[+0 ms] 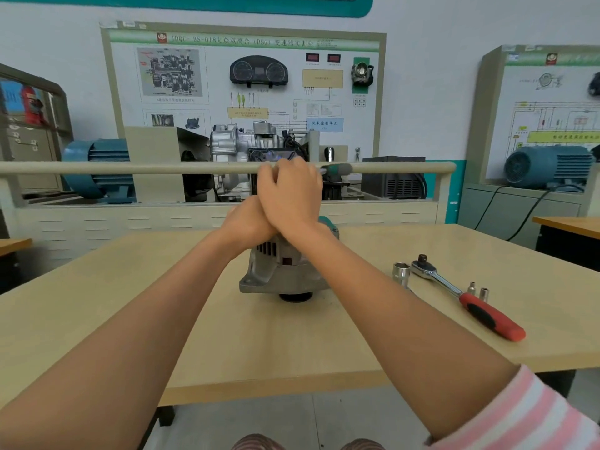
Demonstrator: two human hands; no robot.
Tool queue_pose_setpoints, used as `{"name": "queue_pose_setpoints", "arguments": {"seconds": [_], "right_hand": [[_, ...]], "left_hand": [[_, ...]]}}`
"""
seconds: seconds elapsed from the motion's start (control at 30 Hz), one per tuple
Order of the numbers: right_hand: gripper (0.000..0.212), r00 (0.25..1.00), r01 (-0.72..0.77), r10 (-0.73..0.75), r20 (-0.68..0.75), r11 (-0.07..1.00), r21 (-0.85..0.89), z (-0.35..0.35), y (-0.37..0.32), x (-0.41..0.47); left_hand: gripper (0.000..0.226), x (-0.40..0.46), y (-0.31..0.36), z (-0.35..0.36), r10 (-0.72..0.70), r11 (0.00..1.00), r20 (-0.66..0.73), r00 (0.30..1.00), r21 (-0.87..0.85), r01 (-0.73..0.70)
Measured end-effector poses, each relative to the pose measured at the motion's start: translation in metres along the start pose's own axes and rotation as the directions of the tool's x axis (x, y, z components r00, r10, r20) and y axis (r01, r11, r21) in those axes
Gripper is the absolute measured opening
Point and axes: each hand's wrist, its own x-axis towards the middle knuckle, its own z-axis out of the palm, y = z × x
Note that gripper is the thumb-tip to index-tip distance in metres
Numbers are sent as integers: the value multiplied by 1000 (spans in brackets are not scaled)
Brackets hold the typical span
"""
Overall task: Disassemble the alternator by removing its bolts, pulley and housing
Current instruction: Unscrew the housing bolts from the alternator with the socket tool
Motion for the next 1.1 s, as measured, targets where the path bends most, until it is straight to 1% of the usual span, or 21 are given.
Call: {"name": "queue_pose_setpoints", "arguments": {"seconds": [0.07,0.13,0.2,0.23,0.3,0.33,0.4,0.43,0.47,0.5,0.53,0.57,0.6,0.73,0.77,0.83,0.9,0.97,1.03,1.07,1.1], "right_hand": [[45,989,-148,141,47,917,371,-3,0,7],[46,923,-369,334,190,636,678,-7,3,19],[42,850,-494,362,383,297,817,-8,7,27],[40,829,-522,352,435,203,829,-8,7,30],[41,822,-528,340,457,153,835,-7,6,32],[42,826,-519,350,442,167,838,-7,6,30],[44,864,-473,355,358,328,818,-9,5,24],[44,908,-410,315,277,526,745,-9,5,20],[42,958,-285,221,182,777,561,-8,7,14],[38,991,-106,80,107,956,273,-5,8,7],[33,997,50,-48,58,998,-27,-1,8,0],[34,993,118,-114,29,962,-246,2,8,-5],[38,995,95,-98,9,933,-347,2,7,-8],[35,999,36,-40,-12,971,-236,-4,13,-2],[32,999,40,-37,26,990,-133,-6,13,0],[39,996,-22,7,86,985,173,-10,11,6],[47,972,-226,155,176,818,529,-12,10,15],[52,902,-428,276,330,486,762,-15,13,27],[60,828,-535,273,490,123,836,-16,16,33],[63,810,-549,268,522,30,835,-15,17,35],[63,810,-543,266,522,3,840,-13,16,35]], "left_hand": [[24,4,-2,1,-31,999,18,999,-12,31],[9,9,-10,2,-44,997,65,997,-65,49],[13,11,-12,3,-46,993,75,996,-101,53],[14,11,-12,4,-51,993,64,997,-99,58],[14,14,-12,6,-51,993,53,997,-102,56],[12,15,-12,7,-57,994,50,997,-93,62],[8,16,-13,8,-53,995,45,998,-85,57],[7,16,-13,7,-51,996,36,998,-73,54],[10,14,-13,7,-44,998,20,999,-44,45],[16,14,-13,6,-24,1000,6,1000,-7,24],[21,15,-14,6,1,1000,-12,1000,26,-1],[25,14,-14,7,21,998,-26,999,54,-19],[27,13,-13,7,24,997,-36,999,73,-21],[44,9,-6,7,-25,998,-3,1000,60,25],[44,8,-5,7,-42,998,8,999,40,42],[18,9,-6,6,-55,998,14,998,-2,55],[8,12,-10,7,-48,998,37,998,-42,50],[24,13,-12,7,-54,994,54,997,-91,59],[29,14,-14,6,-55,992,66,996,-110,62],[27,14,-14,6,-50,992,68,996,-114,57],[23,14,-14,5,-43,992,67,997,-117,50]]}}
